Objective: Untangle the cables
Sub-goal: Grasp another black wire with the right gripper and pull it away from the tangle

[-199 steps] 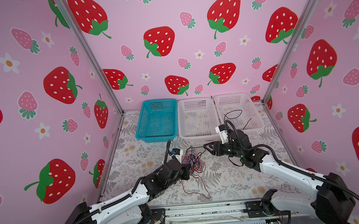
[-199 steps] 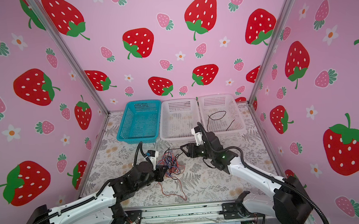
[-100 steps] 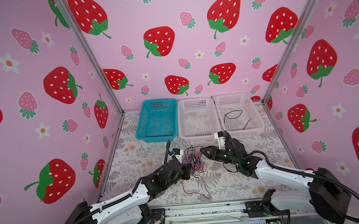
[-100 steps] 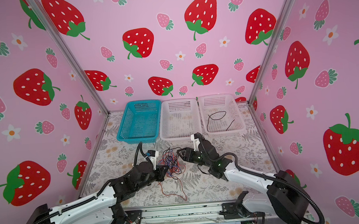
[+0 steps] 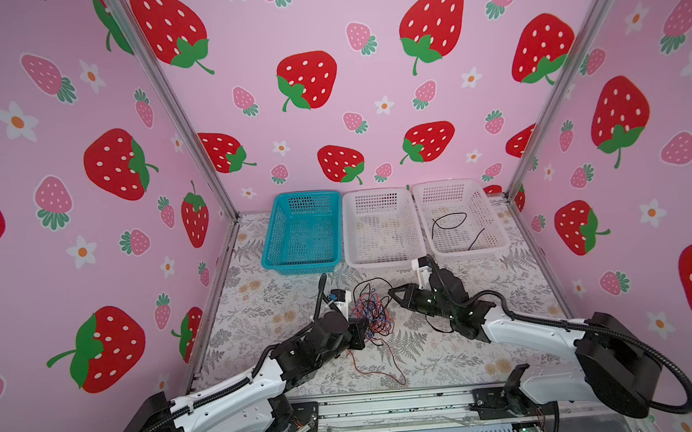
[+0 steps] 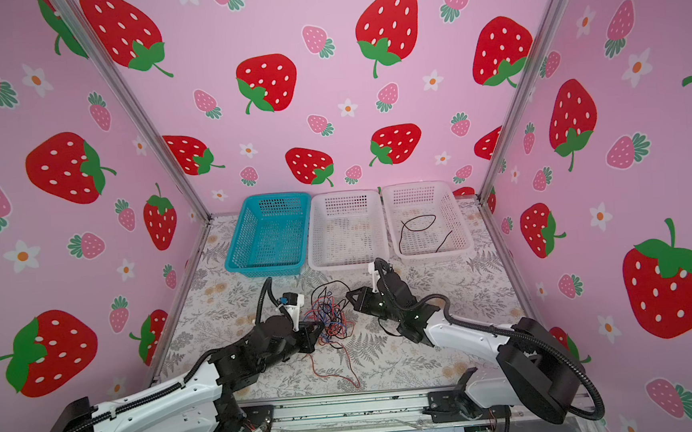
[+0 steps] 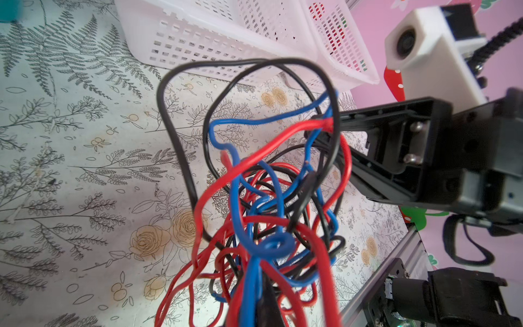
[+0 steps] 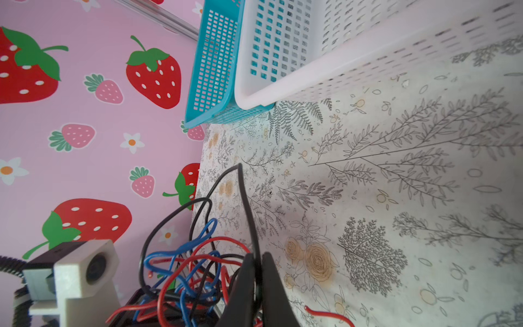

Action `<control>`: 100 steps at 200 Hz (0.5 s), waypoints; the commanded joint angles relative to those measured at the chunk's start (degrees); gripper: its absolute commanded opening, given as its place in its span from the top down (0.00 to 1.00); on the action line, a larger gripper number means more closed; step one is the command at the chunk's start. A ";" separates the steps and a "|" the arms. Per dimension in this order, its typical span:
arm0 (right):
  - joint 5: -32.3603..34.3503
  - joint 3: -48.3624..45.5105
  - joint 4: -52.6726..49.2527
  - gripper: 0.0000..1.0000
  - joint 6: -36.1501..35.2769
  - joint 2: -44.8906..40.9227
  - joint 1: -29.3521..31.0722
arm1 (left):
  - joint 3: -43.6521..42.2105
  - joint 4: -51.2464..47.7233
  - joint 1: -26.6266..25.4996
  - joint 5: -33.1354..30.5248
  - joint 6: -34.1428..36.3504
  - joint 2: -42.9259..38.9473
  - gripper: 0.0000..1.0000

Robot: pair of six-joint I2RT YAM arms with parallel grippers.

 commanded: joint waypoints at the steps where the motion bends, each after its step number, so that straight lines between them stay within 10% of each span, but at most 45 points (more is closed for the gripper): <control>1: 3.44 1.09 -0.45 1.00 -0.43 -2.26 -0.31 | -0.66 2.27 -0.32 -1.12 -1.09 -1.15 1.00; 100: 19.75 17.13 -25.01 1.00 -21.01 -14.08 -2.67 | -5.02 1.63 -0.46 -1.82 -3.57 -2.94 1.00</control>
